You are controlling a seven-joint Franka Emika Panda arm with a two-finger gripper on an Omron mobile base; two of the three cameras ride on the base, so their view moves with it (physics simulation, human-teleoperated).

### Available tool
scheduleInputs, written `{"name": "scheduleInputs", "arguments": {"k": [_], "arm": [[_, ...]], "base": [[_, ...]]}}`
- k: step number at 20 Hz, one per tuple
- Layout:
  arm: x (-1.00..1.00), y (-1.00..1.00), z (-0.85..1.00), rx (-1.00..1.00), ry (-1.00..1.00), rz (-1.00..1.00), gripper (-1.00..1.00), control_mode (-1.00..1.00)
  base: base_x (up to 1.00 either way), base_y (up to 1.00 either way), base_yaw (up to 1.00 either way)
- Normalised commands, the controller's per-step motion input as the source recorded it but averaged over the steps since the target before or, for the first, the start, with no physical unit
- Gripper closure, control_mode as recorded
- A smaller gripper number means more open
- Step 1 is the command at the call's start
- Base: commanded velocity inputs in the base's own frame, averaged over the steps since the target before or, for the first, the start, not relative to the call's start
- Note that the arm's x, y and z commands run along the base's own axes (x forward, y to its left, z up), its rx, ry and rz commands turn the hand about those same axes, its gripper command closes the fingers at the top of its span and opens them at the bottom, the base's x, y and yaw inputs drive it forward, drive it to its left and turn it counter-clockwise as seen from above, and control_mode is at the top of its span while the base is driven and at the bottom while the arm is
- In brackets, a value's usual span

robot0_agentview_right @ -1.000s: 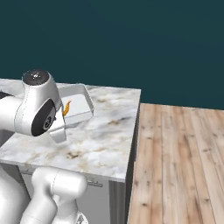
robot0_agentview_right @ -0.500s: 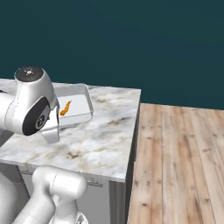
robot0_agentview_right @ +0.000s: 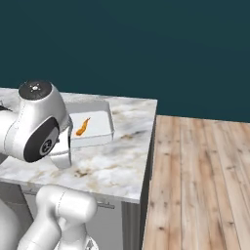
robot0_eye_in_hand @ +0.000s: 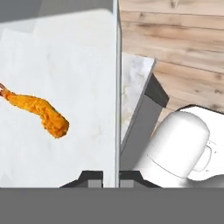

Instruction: Place the tupperware on the second highest shelf of the fridge. Make space for the tupperware among the existing items by rearranging them on the shelves if needed. Close the fridge door when finished.

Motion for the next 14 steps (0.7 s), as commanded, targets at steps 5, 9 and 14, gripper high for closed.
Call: {"name": "scheduleInputs", "arguments": {"k": [5, 9, 14], "arm": [[-0.27, -0.98, -0.18, 0.00, 0.00, -0.16, 1.00, -1.00], [-0.22, -0.52, -0.31, 0.00, -0.08, -0.11, 1.00, -1.00], [-0.01, 0.84, -0.01, -0.21, -0.23, 0.00, 1.00, -1.00]], "base": [[0.00, 0.00, 0.00], [0.00, 0.00, 0.00], [0.00, 0.00, 0.00]]}}
